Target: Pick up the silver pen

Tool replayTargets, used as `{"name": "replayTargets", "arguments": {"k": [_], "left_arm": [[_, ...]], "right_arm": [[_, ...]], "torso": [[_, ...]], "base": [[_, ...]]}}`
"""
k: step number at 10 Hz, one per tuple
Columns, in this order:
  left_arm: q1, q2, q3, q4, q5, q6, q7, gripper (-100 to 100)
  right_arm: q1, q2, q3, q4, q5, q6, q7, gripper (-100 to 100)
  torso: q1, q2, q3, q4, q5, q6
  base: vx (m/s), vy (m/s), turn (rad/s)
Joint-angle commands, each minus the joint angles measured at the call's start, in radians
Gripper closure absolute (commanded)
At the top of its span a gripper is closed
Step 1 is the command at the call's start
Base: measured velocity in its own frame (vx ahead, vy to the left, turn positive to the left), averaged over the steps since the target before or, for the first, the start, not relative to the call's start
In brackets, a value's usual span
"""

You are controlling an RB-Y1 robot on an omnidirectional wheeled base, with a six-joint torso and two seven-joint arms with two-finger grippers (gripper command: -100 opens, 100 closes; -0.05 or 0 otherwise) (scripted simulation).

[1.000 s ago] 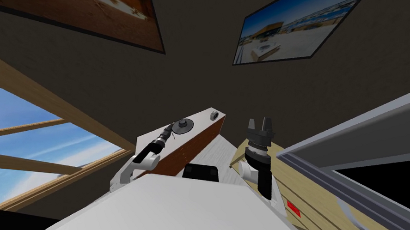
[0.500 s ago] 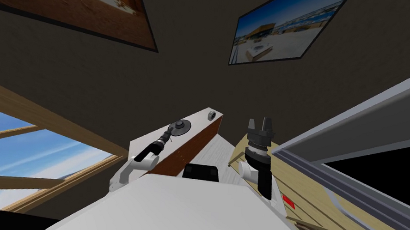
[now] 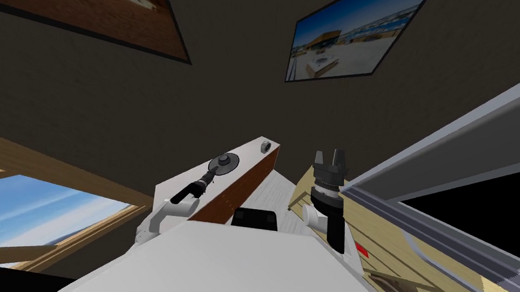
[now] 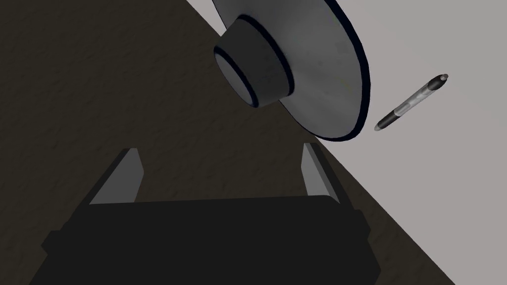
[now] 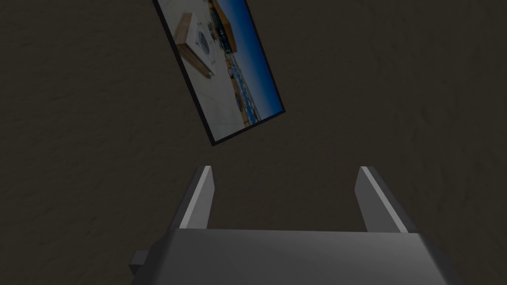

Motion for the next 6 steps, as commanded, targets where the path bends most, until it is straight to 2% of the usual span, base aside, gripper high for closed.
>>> {"name": "replayTargets", "arguments": {"k": [1,2,5,6], "left_arm": [[-0.007,0.021,0.001,0.036,0.006,0.050,-0.009,-100],[-0.007,0.021,0.001,0.036,0.006,0.056,-0.009,-100],[-0.012,0.064,0.003,0.089,0.018,0.136,-0.022,-100],[-0.012,0.064,0.003,0.089,0.018,0.144,-0.022,-100]], "right_arm": [[0.000,0.000,0.000,0.000,0.000,0.000,0.000,0],[0.000,0.000,0.000,0.000,0.000,0.000,0.000,0],[0.000,0.000,0.000,0.000,0.000,0.000,0.000,0],[0.000,0.000,0.000,0.000,0.000,0.000,0.000,0]], "torso": [[0.000,0.000,0.000,0.000,0.000,0.000],[0.000,0.000,0.000,0.000,0.000,0.000],[0.000,0.000,0.000,0.000,0.000,0.000],[0.000,0.000,0.000,0.000,0.000,0.000]], "base": [[0.026,-0.005,-0.106],[0.025,-0.003,-0.066],[0.029,-0.004,-0.108],[0.027,-0.002,-0.059]]}}
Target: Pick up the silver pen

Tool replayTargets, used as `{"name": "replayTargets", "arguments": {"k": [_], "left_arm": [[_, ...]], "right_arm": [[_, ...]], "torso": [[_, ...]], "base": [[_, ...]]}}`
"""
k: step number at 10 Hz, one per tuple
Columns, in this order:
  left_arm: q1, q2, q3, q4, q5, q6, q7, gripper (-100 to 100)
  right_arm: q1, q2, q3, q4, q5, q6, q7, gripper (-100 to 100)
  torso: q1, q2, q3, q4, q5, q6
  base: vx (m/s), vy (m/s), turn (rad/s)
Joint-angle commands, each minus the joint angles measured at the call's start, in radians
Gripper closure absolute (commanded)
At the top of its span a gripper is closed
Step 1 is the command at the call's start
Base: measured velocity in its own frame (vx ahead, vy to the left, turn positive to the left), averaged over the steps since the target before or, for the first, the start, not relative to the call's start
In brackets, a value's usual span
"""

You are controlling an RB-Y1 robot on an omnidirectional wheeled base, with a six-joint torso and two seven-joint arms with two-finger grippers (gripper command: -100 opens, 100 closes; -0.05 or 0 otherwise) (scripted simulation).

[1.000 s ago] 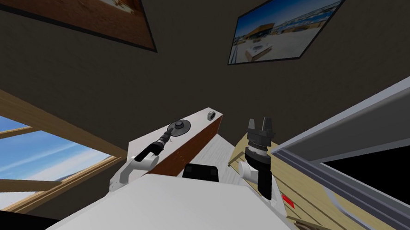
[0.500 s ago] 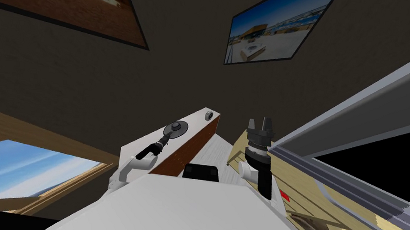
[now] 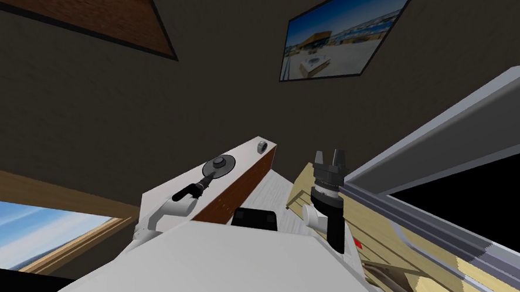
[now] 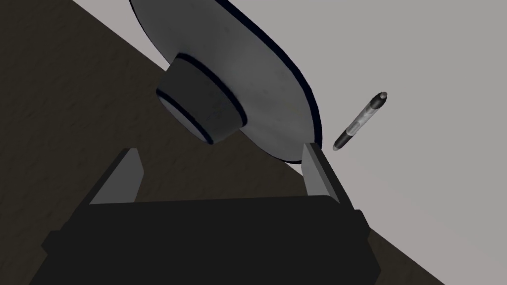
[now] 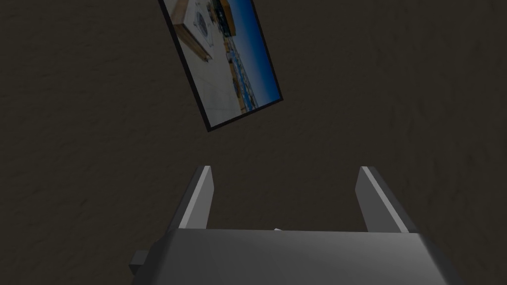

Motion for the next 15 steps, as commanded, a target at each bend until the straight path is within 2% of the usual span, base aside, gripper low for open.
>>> {"name": "replayTargets", "arguments": {"k": [1,2,3,4,5,7,8,10,11,12,13,15], "left_arm": [[0.002,0.031,0.002,0.032,0.013,0.047,-0.007,-100],[-0.001,0.053,0.004,0.058,0.019,0.078,-0.014,-100],[-0.001,0.053,0.004,0.058,0.019,0.089,-0.014,-100],[-0.004,0.074,0.005,0.083,0.024,0.129,-0.020,-100],[-0.004,0.074,0.005,0.083,0.024,0.130,-0.020,-100],[-0.009,0.113,0.007,0.131,0.035,0.192,-0.031,-100],[-0.009,0.113,0.007,0.131,0.035,0.207,-0.031,-100],[-0.013,0.148,0.009,0.172,0.044,0.266,-0.042,-100],[-0.013,0.148,0.009,0.172,0.044,0.276,-0.042,-100],[-0.015,0.164,0.010,0.190,0.049,0.306,-0.046,-100],[-0.015,0.164,0.010,0.190,0.049,0.306,-0.046,-100],[-0.018,0.192,0.012,0.220,0.056,0.359,-0.055,-100]], "right_arm": [[0.000,0.000,0.000,0.000,0.000,0.000,0.000,0],[0.000,0.000,0.000,0.000,0.000,0.000,0.000,0],[0.000,0.000,0.000,0.000,0.000,0.000,0.000,0],[0.000,0.000,0.000,0.000,0.000,0.000,0.000,0],[0.000,0.000,0.000,0.000,0.000,0.000,0.000,0],[0.000,0.000,0.000,0.000,0.000,0.000,0.000,0],[0.000,0.000,0.000,0.000,0.000,0.000,0.000,0],[0.000,0.000,0.000,0.000,0.000,0.000,0.000,0],[0.000,0.000,0.000,0.000,0.000,0.000,0.000,0],[0.000,0.000,0.000,0.000,0.000,0.000,0.000,0],[0.000,0.000,0.000,0.000,0.000,0.000,0.000,0],[0.000,0.000,0.000,0.000,0.000,0.000,0.000,0]], "torso": [[0.000,0.000,0.000,0.000,0.000,0.000],[0.000,0.000,0.000,0.000,0.000,0.000],[0.000,-0.001,0.000,0.000,0.000,0.000],[0.000,0.000,0.000,0.000,0.000,0.000],[0.000,0.000,0.000,0.000,0.000,0.000],[0.000,0.000,0.000,0.000,0.000,0.000],[0.000,0.000,0.000,0.000,0.000,0.000],[0.000,0.000,0.000,0.000,0.000,0.000],[0.000,-0.001,0.000,0.000,0.000,0.000],[0.000,0.000,0.000,0.000,0.000,0.000],[0.000,0.000,0.000,0.000,0.000,0.000],[0.000,0.001,0.000,0.000,0.000,0.000]], "base": [[0.035,-0.006,-0.113],[0.046,-0.006,-0.148],[0.031,-0.002,-0.079],[0.027,-0.006,-0.135],[0.022,-0.001,-0.049],[0.032,-0.004,-0.128],[0.029,-0.003,-0.061],[0.035,0.003,-0.113],[0.031,0.004,-0.063],[0.024,-0.001,-0.063],[0.015,-0.001,-0.048],[0.022,-0.001,-0.088]]}}
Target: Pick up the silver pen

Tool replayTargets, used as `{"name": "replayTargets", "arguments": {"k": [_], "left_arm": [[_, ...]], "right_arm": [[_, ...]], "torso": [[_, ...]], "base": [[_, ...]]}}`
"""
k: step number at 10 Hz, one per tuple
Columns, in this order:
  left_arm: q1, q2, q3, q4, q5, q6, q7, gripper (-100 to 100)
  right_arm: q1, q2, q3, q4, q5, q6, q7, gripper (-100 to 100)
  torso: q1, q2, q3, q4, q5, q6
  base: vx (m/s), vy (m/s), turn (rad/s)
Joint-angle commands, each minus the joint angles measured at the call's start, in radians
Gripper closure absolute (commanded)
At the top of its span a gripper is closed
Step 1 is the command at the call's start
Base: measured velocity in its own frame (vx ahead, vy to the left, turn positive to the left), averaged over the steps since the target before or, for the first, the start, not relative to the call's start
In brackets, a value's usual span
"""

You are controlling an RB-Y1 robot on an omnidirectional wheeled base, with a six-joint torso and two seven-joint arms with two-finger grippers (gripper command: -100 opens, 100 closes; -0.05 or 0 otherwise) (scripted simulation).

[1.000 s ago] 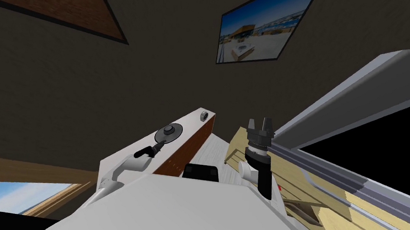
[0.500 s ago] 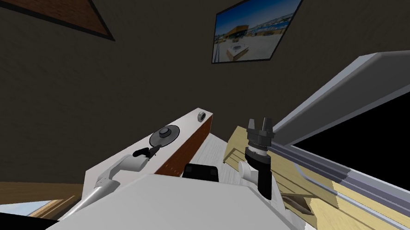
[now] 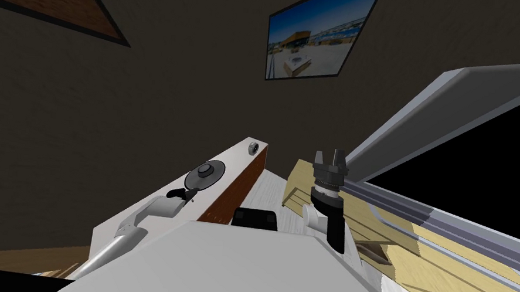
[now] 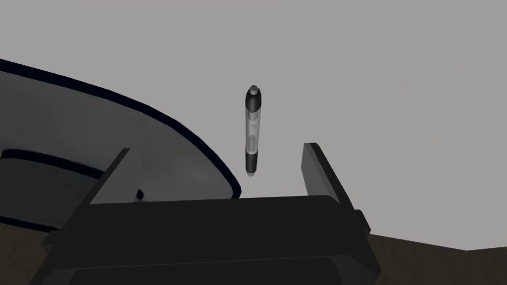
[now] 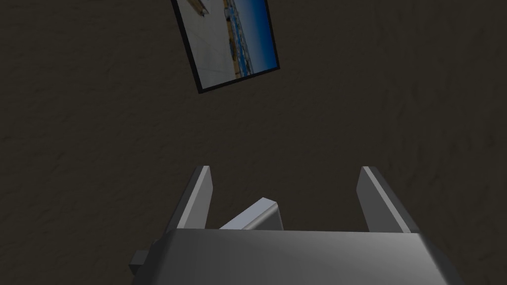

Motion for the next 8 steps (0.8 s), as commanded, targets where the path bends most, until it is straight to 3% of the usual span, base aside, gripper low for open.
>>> {"name": "replayTargets", "arguments": {"k": [1,4,5,6,7,8], "left_arm": [[0.003,0.021,0.003,0.017,0.006,0.038,-0.007,-100],[0.000,0.054,0.004,0.044,0.013,0.089,-0.014,-100],[0.005,0.046,0.005,0.038,0.012,0.074,-0.013,-100],[0.005,0.048,0.005,0.039,0.013,0.076,-0.014,0],[-0.003,0.038,0.000,0.067,0.004,0.056,-0.012,-100],[-0.008,0.031,-0.004,0.086,-0.002,0.043,-0.011,-100]], "right_arm": [[0.000,0.000,0.000,0.000,0.000,0.000,0.000,0],[0.000,0.000,0.000,0.000,0.000,0.000,0.000,0],[0.000,0.000,0.000,0.000,0.000,0.000,0.000,0],[0.000,0.000,0.000,0.000,0.000,0.000,0.000,0],[0.000,0.000,0.000,0.000,0.000,0.000,0.000,0],[0.000,0.000,0.000,0.000,0.000,0.000,0.000,0]], "torso": [[0.000,0.000,0.000,0.000,0.000,0.000],[0.000,0.000,0.000,0.000,0.000,0.000],[0.000,0.000,0.000,0.000,0.000,0.000],[0.000,0.001,0.000,0.000,0.000,0.000],[0.000,0.001,0.001,0.000,0.000,0.000],[0.000,0.001,0.001,0.000,0.000,0.000]], "base": [[0.029,-0.001,-0.097],[0.025,0.002,-0.077],[0.010,0.002,-0.010],[0.000,0.000,0.000],[0.006,0.015,-0.031],[0.011,0.031,-0.046]]}}
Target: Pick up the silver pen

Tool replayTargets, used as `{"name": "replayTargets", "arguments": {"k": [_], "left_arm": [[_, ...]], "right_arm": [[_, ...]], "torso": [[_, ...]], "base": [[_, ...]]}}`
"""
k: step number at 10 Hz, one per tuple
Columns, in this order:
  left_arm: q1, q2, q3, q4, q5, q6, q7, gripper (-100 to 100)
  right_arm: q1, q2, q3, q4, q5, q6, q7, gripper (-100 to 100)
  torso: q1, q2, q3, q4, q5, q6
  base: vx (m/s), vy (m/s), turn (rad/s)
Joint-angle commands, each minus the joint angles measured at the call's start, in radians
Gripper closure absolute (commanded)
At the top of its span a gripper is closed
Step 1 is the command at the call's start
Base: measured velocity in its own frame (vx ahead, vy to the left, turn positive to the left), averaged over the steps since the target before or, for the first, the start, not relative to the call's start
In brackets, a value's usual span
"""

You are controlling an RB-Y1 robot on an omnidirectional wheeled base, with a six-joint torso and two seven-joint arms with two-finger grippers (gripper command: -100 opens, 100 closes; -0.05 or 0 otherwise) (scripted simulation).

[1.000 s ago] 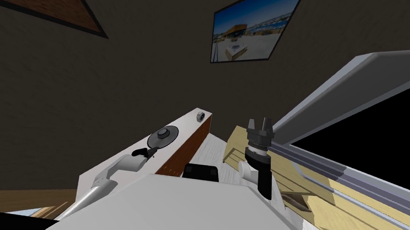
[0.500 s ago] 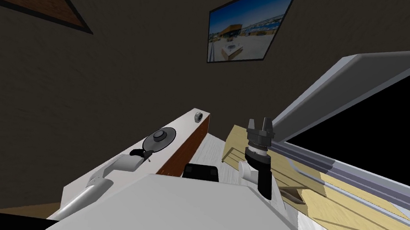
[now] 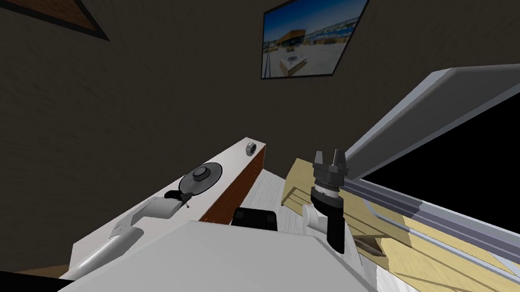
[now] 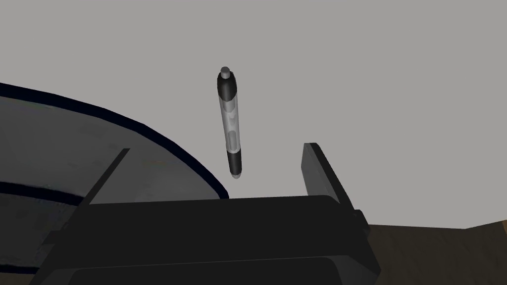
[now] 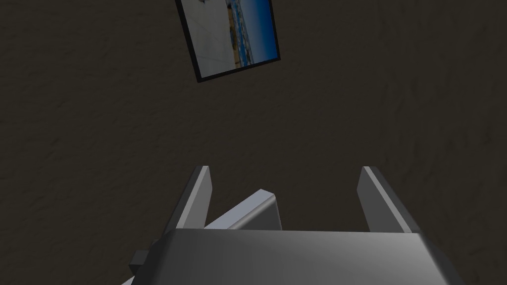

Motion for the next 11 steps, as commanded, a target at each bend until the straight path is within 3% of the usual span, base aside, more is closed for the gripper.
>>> {"name": "replayTargets", "arguments": {"k": [1,2,3,4,8,9,10,11], "left_arm": [[-0.007,-0.010,-0.005,0.031,-0.009,-0.025,0.001,-100],[-0.012,-0.017,-0.009,0.050,-0.015,-0.038,0.003,-100],[-0.005,-0.013,-0.006,0.034,-0.012,-0.028,0.002,-100],[-0.005,-0.014,-0.006,0.036,-0.013,-0.031,0.003,100],[-0.004,-0.013,-0.006,0.036,-0.013,-0.030,0.003,100],[-0.004,-0.013,-0.006,0.036,-0.013,-0.030,0.003,0],[0.001,0.000,0.000,0.003,0.000,-0.006,0.000,100],[0.007,0.006,0.004,-0.016,0.006,0.007,-0.001,100]], "right_arm": [[0.000,0.000,0.000,0.000,0.000,0.000,0.000,0],[0.000,0.000,0.000,0.000,0.000,0.000,0.000,0],[0.000,0.000,0.000,0.000,0.000,0.000,0.000,0],[0.000,0.000,0.000,0.000,0.000,0.000,0.000,0],[0.000,0.000,0.000,0.000,0.000,0.000,0.000,0],[0.000,0.000,0.000,0.000,0.000,0.000,0.000,0],[0.000,0.000,0.000,0.000,0.000,0.000,0.000,0],[0.000,0.000,0.000,0.000,0.000,0.000,0.000,0]], "torso": [[0.000,0.000,0.000,0.000,0.000,0.000],[0.000,0.000,0.000,0.000,0.000,0.000],[-0.001,0.001,0.001,0.000,0.000,0.000],[-0.002,0.001,0.001,0.000,0.000,0.000],[-0.002,0.000,0.000,0.000,0.000,0.001],[-0.002,0.000,0.000,0.000,0.000,0.001],[-0.002,0.000,0.000,0.000,0.000,0.001],[-0.002,0.000,0.000,0.001,0.000,0.000]], "base": [[0.004,0.025,-0.038],[-0.012,0.010,-0.036],[-0.004,0.004,-0.011],[0.000,0.000,0.000],[0.000,0.000,0.000],[0.000,0.000,0.000],[0.006,-0.010,0.062],[0.004,-0.024,0.063]]}}
